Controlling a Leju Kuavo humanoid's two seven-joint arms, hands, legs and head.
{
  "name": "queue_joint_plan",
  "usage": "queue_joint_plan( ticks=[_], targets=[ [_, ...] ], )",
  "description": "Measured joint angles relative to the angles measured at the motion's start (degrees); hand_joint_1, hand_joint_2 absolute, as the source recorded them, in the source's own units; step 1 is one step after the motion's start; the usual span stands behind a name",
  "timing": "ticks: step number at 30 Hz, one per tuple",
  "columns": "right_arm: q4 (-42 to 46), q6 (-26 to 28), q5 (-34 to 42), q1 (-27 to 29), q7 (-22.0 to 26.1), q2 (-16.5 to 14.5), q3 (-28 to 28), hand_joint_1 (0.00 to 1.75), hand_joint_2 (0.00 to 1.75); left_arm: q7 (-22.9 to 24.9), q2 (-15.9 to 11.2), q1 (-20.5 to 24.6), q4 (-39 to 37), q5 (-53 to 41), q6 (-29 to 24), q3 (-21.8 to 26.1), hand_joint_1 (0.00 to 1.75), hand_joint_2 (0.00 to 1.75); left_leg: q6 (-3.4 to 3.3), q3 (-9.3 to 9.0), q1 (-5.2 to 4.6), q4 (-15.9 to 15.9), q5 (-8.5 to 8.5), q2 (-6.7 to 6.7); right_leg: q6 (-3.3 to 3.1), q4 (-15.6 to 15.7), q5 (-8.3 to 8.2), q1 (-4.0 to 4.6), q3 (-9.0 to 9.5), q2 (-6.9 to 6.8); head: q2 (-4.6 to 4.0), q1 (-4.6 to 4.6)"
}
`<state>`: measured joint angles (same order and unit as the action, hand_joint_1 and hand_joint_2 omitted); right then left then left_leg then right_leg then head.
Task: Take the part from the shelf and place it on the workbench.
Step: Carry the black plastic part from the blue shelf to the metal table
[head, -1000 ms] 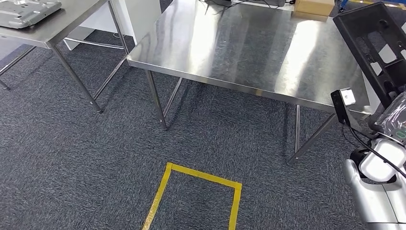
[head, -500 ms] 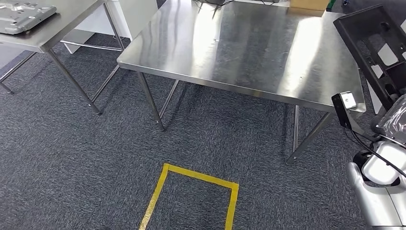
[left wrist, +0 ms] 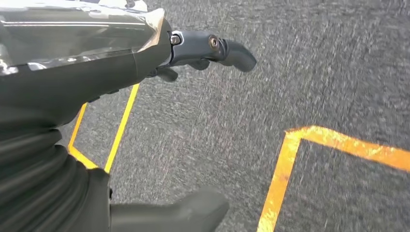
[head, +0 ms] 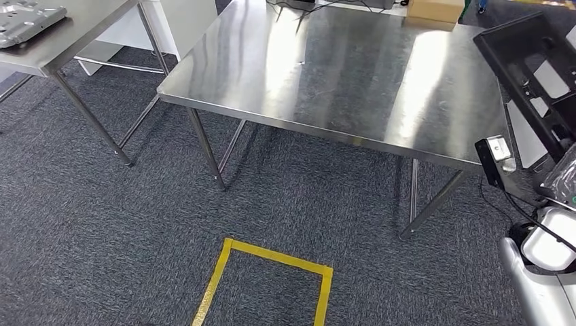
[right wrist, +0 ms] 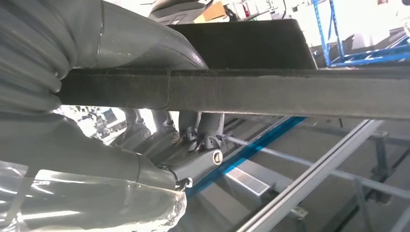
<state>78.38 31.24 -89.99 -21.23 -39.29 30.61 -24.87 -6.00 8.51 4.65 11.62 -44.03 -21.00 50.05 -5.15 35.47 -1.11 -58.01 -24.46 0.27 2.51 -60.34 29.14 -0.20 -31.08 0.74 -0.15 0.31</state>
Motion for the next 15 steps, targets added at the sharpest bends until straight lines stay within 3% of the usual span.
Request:
queue_joint_plan(
  ticks=[1,3,5,6,7,9,11,13,15],
  targets=[
    [0.15,-0.19,-0.01,0.00,0.00,0.14,0.04,1.75,1.75,0.07,0.02,0.03,-0.01,-0.14,0.00,0.00,0.00,1.75,0.01,-0.59,0.16,0.32,0.03,-0.05,0.07,-1.99,0.95,-0.13,-1.06,-0.10,0.00,0.08],
    [0.32,-0.55,-0.02,0.01,0.00,0.31,-0.02,1.75,1.75,0.19,0.08,0.10,-0.01,-0.37,0.01,0.00,0.00,1.75,0.06,-1.11,0.36,0.53,-0.18,-0.09,0.37,-8.56,3.43,-0.42,-4.95,-0.20,0.00,0.15],
    [0.39,-0.86,-0.01,0.26,0.00,0.36,-0.13,1.75,1.75,0.27,0.27,0.10,-0.01,-0.43,0.03,0.00,0.00,1.75,0.33,-1.49,0.45,0.49,-0.66,-0.21,1.22,-13.31,4.49,-0.84,-8.55,-0.22,0.00,0.15],
    [0.40,-0.96,0.00,0.38,0.00,0.36,-0.18,1.75,1.75,0.30,0.37,0.08,-0.01,-0.45,0.03,0.00,0.00,1.75,0.56,-1.79,0.56,0.46,-0.95,-0.29,1.94,-12.83,3.66,-1.12,-9.04,-0.26,0.00,0.16],
    [0.41,-1.03,0.00,0.44,0.00,0.36,-0.21,1.75,1.75,0.33,0.44,0.07,-0.01,-0.50,0.03,0.00,0.00,1.75,0.88,-2.20,0.74,0.39,-1.31,-0.36,2.72,-10.13,1.86,-1.43,-8.40,-0.33,0.00,0.16],
    [0.43,-1.19,0.00,0.38,0.01,0.32,-0.38,1.75,1.75,0.41,0.43,0.07,-0.01,-0.62,0.02,0.00,0.00,1.75,1.70,-3.08,1.09,0.15,-2.14,-0.45,3.97,-2.29,-2.45,-1.88,-5.74,-0.75,0.00,0.30],
    [0.47,-1.47,0.00,0.19,0.01,0.25,-0.74,1.75,1.75,0.57,0.33,0.09,-0.01,-0.77,-0.03,0.00,0.00,1.75,2.54,-3.28,1.05,-0.12,-2.88,-0.40,3.12,1.77,-4.02,-1.66,-4.31,-1.26,0.00,0.69],
    [0.54,-1.94,0.01,0.04,0.01,0.16,-1.11,1.75,1.75,0.77,0.32,0.08,-0.01,-0.89,-0.07,0.00,0.00,1.75,3.11,-3.20,0.84,-0.49,-3.34,-0.30,1.33,1.91,-3.82,-1.48,-4.17,-1.32,0.00,0.75],
    [0.59,-2.55,0.01,-0.30,0.01,-0.06,-1.54,1.75,1.75,0.98,0.35,0.08,-0.01,-1.10,-0.07,0.00,0.00,1.75,3.66,-2.86,0.98,-1.77,-4.02,-0.29,0.33,1.78,-3.77,-1.78,-3.71,-1.09,0.00,0.50]
  ],
)
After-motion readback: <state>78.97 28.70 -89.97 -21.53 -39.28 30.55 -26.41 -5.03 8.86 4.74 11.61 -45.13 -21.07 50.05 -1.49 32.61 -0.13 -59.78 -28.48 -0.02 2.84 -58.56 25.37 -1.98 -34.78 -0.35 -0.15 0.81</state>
